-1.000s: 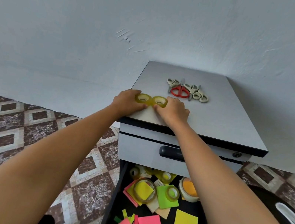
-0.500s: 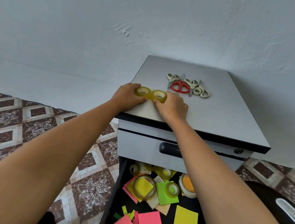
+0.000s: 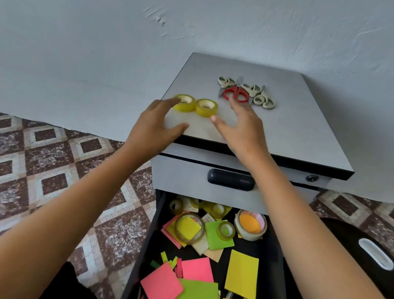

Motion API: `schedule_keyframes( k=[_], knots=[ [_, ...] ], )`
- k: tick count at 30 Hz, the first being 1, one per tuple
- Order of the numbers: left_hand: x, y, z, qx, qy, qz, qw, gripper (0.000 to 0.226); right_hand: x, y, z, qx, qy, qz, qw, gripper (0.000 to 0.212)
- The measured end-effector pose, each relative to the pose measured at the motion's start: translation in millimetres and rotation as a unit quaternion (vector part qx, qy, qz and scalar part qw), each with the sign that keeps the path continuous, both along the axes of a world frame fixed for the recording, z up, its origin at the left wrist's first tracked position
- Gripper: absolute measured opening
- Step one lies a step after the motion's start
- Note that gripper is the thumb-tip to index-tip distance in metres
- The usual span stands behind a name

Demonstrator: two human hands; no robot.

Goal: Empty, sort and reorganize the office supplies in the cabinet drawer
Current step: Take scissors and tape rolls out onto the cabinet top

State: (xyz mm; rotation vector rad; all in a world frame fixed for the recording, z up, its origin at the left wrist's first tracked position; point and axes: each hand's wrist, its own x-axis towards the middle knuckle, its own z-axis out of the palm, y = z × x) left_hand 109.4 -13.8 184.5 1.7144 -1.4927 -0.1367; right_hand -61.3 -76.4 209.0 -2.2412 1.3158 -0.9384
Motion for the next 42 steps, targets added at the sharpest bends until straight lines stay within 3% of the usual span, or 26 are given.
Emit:
schedule_keyframes(
  k=[4, 8, 15, 21, 28, 37, 42],
  knots=[
    [-30.0, 46.1, -23.2, -0.057, 0.002, -0.018, 0.998, 0.044, -29.4, 39.4, -13.9, -0.024, -0.02, 0.026, 0.999, 0.059],
    [-56.4, 80.2, -59.7, -0.053, 0.004, -0.039, 0.998, 0.041, -56.5, 77.2, -39.4, -0.044, -0.057, 0.037, 0.997, 0.053],
    [-77.8, 96.8, -132.6, 0.104, 0.036, -0.099, 0.989, 0.049, -93.4, 108.6, -116.4, 0.033, -0.014, 0.046, 0.998, 0.05],
    [-83.9, 83.1, -184.9, 0.203, 0.05, -0.081, 0.975, 0.044, -97.7, 110.5, -182.2, 0.148, 0.034, 0.03, 0.988, 0.052],
    [-91.4, 52.6, -230.4, 0.267, 0.048, -0.052, 0.961, 0.054, -92.1, 88.7, -243.8, 0.208, 0.077, -0.028, 0.975, 0.055],
    [-81.9, 15.4, -252.5, 0.296, 0.038, 0.007, 0.954, 0.057, -69.0, 52.5, -292.0, 0.226, 0.105, -0.189, 0.95, 0.066],
    [-71.2, 0.4, -257.5, 0.324, 0.093, 0.057, 0.94, 0.071, -55.9, 40.8, -304.5, 0.243, 0.143, -0.229, 0.932, 0.072]
  ],
)
